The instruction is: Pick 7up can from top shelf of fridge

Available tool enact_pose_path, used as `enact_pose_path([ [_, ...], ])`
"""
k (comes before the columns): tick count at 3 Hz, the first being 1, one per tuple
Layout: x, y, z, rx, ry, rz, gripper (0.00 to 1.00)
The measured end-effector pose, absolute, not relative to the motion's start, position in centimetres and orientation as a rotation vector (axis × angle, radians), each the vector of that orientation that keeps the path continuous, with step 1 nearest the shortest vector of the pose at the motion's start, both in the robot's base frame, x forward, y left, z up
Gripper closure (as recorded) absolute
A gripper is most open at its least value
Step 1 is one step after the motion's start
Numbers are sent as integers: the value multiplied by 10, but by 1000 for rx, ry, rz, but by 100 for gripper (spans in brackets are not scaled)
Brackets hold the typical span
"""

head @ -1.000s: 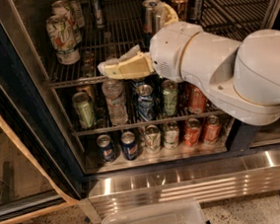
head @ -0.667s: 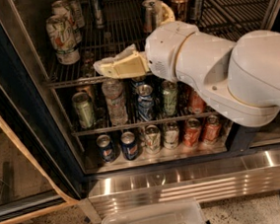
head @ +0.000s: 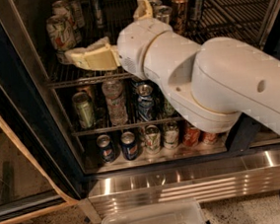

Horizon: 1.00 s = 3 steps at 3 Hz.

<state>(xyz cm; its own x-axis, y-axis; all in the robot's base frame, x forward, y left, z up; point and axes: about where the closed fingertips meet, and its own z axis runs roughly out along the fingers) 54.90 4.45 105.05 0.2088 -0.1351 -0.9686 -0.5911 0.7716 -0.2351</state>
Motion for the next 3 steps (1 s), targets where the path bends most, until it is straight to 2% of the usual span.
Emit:
enact_pose_path([
  [2, 556, 78, 1062, -596, 1295, 390, 0],
  [3, 577, 90, 1049, -535, 1294, 439, 0],
])
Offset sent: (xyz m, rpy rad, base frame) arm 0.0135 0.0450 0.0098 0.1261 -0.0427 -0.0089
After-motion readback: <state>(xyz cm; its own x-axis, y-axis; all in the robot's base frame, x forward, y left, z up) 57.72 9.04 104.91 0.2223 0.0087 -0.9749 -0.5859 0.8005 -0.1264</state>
